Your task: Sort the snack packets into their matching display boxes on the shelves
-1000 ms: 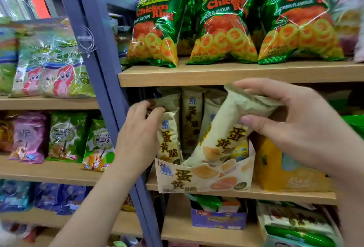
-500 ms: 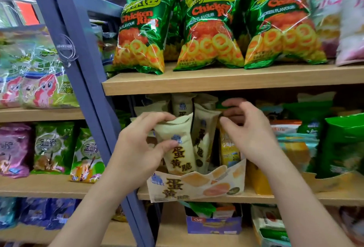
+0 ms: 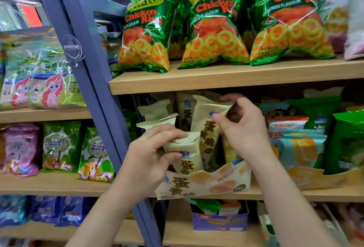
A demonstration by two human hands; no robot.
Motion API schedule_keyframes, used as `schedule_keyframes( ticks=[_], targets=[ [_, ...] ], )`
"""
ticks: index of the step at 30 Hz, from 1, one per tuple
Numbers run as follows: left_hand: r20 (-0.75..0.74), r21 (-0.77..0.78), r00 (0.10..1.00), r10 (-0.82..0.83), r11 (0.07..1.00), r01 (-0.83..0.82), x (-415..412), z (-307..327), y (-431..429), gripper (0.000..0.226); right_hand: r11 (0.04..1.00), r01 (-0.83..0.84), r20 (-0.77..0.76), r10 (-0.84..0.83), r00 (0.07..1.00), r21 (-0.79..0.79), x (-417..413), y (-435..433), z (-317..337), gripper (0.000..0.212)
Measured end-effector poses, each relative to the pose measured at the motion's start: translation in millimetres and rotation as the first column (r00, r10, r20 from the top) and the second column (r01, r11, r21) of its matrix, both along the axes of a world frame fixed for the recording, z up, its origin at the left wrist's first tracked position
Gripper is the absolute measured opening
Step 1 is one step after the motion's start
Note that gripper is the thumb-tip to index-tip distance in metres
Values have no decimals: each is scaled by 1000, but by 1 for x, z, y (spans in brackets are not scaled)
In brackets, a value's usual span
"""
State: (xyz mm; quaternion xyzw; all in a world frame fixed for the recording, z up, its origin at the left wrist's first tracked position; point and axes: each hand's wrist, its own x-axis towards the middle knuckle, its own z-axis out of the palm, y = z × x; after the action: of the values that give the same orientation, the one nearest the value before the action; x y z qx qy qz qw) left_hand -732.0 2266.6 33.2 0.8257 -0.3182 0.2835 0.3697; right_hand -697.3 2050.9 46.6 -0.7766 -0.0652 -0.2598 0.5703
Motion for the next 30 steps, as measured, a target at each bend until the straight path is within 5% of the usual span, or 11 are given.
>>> schedule_keyframes(
  ticks=[5,9,13,17,23,26,30],
  targets=[
    [18,46,998,-55,997,54,-1,2,-5,41,996,-83,-85,85,993,29,6,7,-22,30],
    [96,123,992,81,988,-93,4,0,-8,36,998,-39,-111,33,993,-48,14,16,-35,32],
    [419,293,845,332,831,-472,15,-6,-16,38,992,-95,-154,81,985,-83,0,15,-36,25],
    [506,337,705,497,638,-692,25,-11,-24,42,976,-211,-133,202,970,-60,-24,11,-32,33],
    [501,447,727,469,579,-681,36,-23,-29,47,905,-107,-47,97,994,-411,-30,27,-39,32],
    [505,533,774,380,568,-627,30,-21,-28,48,933,-64,-37,54,998,-354,-29,18,-41,27],
    [395,625,849,350,575,-528,22,-20,-29,36,897,191,6,-206,979,-397,-21,-6,-37,32]
  ],
)
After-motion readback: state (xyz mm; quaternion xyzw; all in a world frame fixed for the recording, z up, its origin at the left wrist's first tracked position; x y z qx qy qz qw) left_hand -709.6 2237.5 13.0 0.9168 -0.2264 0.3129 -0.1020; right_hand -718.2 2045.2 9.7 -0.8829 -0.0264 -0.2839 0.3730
